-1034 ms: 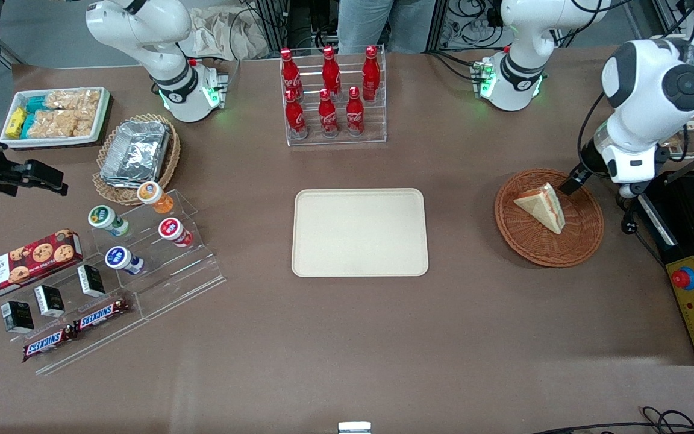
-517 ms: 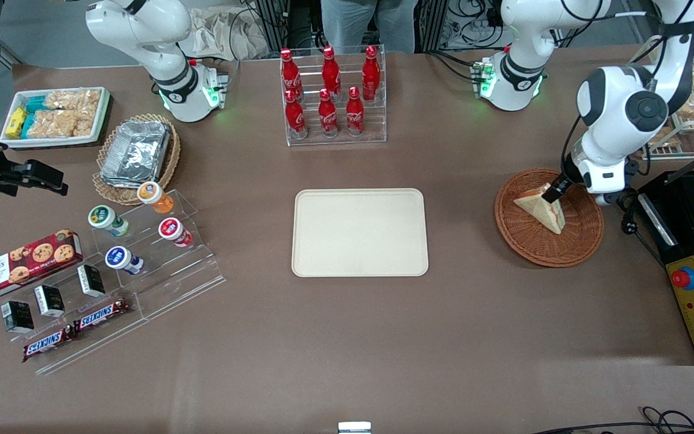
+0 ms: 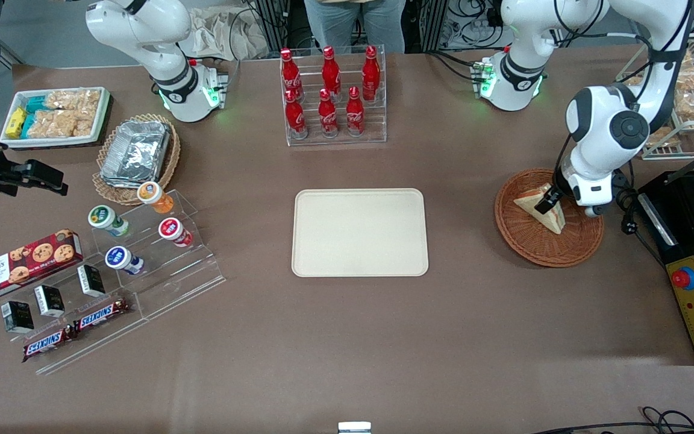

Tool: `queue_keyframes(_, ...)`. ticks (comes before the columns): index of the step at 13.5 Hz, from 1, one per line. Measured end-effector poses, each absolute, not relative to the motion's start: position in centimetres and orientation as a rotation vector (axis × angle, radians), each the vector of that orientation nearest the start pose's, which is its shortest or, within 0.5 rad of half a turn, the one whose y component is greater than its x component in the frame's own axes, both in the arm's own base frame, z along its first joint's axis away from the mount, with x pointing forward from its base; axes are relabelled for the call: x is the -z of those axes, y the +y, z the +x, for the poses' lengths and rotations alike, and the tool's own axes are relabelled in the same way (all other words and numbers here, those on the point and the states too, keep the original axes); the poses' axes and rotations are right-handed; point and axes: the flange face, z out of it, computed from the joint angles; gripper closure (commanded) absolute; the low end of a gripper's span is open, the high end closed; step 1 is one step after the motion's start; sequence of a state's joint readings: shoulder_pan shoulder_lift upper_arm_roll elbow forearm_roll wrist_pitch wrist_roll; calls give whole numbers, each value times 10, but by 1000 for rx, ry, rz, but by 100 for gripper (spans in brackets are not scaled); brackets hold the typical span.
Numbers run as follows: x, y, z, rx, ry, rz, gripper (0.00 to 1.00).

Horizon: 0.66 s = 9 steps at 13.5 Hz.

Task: Place sandwich from basket to tray
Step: 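Lower the open left gripper onto the wrapped sandwich in the basket, then close the left gripper on the sandwich's wrapped edge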

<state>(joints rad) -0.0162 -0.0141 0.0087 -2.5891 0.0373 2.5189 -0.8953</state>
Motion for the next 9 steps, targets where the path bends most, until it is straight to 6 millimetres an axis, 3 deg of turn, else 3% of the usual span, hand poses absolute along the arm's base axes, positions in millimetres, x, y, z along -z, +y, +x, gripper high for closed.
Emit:
queue_keyframes(2, -250, -4, 435, -78, -1286, -2814, 1)
queue_keyframes(4, -243, -4, 436, -77, -1287, -2814, 15)
queue_keyframes(8, -233, -4, 436, -73, -1326, -2797, 100)
queue_keyframes(9, -233, -4, 437, -70, -1332, -2795, 100)
